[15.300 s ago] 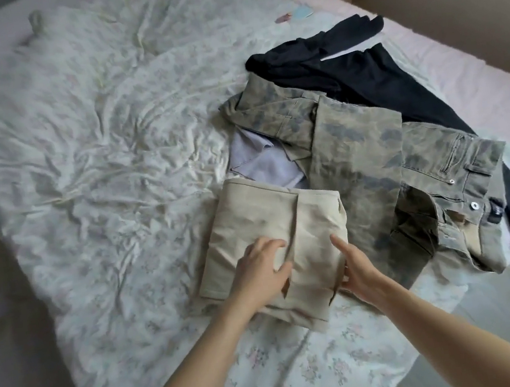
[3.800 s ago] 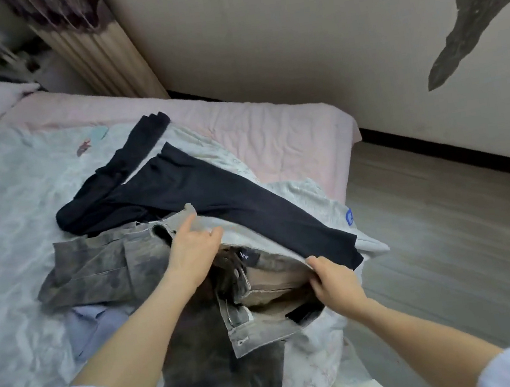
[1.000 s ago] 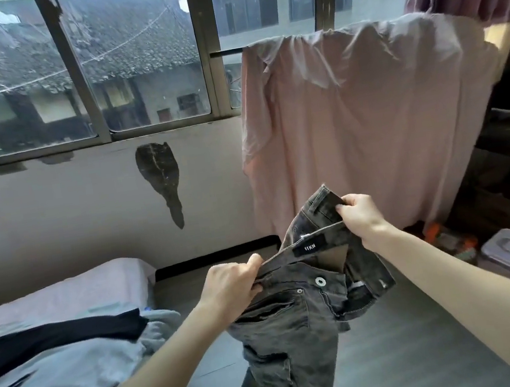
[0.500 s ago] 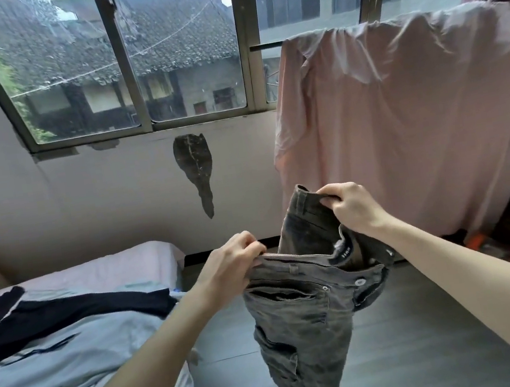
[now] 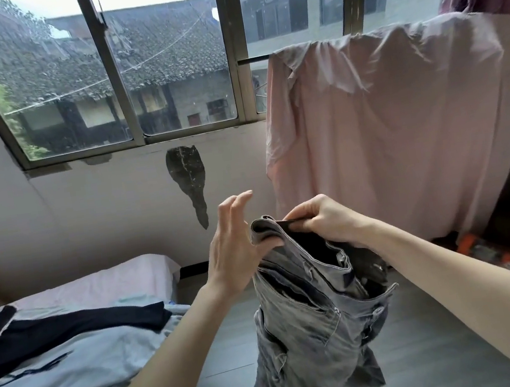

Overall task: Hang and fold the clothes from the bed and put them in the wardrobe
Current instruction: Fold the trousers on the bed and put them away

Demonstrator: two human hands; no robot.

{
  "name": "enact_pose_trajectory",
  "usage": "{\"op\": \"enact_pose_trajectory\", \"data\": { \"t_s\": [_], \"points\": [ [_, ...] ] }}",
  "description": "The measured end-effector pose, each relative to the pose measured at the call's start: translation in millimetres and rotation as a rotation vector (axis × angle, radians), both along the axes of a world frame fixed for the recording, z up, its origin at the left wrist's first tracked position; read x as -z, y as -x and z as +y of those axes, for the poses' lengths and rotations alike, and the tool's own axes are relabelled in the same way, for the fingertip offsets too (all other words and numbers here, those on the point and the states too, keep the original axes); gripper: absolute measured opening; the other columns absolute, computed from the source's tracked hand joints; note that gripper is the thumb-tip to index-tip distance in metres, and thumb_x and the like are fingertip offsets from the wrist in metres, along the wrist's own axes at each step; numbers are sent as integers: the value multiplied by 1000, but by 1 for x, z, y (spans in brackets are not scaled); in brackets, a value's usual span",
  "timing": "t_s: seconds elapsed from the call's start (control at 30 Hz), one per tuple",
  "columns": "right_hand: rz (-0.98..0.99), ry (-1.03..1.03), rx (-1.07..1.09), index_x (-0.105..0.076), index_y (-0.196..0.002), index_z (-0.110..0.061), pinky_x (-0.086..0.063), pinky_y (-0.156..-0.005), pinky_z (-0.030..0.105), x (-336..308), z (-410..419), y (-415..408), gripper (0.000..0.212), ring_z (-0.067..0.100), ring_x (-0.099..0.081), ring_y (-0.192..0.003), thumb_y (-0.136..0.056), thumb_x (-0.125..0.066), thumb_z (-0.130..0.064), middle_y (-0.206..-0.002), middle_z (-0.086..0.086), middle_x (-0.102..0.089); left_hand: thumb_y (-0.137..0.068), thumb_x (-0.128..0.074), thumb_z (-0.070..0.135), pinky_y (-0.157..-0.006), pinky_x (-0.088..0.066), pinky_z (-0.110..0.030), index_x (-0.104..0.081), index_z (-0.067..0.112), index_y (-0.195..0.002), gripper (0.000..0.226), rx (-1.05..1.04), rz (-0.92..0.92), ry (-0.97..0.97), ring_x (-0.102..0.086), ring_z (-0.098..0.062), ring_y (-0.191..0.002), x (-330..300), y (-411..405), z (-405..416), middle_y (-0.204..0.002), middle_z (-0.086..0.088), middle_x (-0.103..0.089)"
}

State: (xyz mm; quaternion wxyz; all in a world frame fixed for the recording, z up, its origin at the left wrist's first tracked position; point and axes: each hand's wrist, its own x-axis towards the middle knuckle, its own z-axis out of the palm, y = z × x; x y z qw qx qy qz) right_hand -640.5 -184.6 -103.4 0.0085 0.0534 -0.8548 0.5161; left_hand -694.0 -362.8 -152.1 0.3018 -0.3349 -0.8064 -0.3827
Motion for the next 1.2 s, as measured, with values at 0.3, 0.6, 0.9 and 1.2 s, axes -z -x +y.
{"op": "enact_pose_trajectory", "data": {
  "t_s": [0.3, 0.6, 0.9, 1.2],
  "points": [
    [79, -48, -91, -71, -94, -11, -50, -77, 15, -12, -4, -5, 17, 0, -62, -72, -88, -59, 1, -83, -2, -70, -68, -83, 12, -70, -44, -10, -65, 20, -86, 27, 261, -558, -195, -60, 7, -72, -1, -14, 12, -79, 14, -64],
    [-42, -242, -217, -61, -103, -26, -47, -81, 18, -17, 37, -35, 42, 5, -61, -90, -72, -63, -55, -103, -5, -66, -70, -81, 21, -66, -46, -11, -59, 13, -90, 31, 119, -634, -270, -61, 3, -73, 4, -6, 0, -82, 8, -65],
    [310, -453, 37, -53, -93, -16, -39, -59, 12, 7, 32, -14, 11, 20, -51, -69, -90, -59, -8, -74, -3, -58, -70, -81, 9, -69, -47, -15, -50, 13, -94, 39, 209, -762, -269, -58, -1, -74, -10, -5, -8, -84, 4, -62],
    [866, -852, 120, -49, -124, -19, -34, -102, 49, 12, 11, -9, 56, 22, -39, -122, -76, -74, -35, -129, 5, -46, -65, -84, 8, -83, -53, -32, -46, 16, -95, 49, 123, -731, -421, -61, -15, -88, -17, 2, -31, -94, -4, -62]
  ]
}}
